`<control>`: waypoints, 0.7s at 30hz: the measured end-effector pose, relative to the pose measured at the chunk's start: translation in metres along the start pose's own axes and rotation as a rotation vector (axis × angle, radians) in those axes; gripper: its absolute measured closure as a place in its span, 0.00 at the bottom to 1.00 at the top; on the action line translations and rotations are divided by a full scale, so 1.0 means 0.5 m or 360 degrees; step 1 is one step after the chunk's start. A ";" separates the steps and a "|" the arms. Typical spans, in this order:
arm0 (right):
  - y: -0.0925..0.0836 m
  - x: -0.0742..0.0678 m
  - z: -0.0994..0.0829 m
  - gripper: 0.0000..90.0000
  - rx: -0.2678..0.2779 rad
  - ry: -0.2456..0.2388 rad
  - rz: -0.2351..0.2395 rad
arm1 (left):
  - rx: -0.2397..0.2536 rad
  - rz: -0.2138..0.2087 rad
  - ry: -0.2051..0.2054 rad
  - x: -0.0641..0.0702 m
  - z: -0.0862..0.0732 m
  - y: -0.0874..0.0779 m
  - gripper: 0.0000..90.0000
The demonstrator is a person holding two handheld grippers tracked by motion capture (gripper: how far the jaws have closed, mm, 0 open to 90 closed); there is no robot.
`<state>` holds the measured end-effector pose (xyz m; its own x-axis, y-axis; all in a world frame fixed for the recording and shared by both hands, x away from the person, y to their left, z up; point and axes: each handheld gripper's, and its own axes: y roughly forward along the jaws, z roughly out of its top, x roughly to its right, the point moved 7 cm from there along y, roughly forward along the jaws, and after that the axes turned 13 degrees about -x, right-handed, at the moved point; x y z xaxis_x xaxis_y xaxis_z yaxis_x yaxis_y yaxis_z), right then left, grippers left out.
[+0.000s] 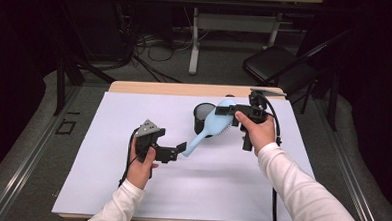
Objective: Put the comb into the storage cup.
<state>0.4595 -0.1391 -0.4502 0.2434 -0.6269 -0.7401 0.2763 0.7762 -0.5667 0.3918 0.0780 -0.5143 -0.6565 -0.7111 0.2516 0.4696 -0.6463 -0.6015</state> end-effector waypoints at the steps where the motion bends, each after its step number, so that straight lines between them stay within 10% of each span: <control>1: -0.001 -0.001 0.002 0.54 0.0007 -0.0005 -0.0003 | 0.0000 0.0000 -0.0003 0.000 0.000 0.000 0.01; 21: -0.032 -0.011 0.052 0.54 0.0097 -0.0006 -0.0058 | -0.0002 0.0002 -0.0019 -0.006 -0.001 -0.004 0.01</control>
<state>0.4779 -0.1498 -0.4277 0.2357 -0.6549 -0.7180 0.3409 0.7476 -0.5700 0.3925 0.0813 -0.5141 -0.6487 -0.7153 0.2598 0.4696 -0.6449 -0.6030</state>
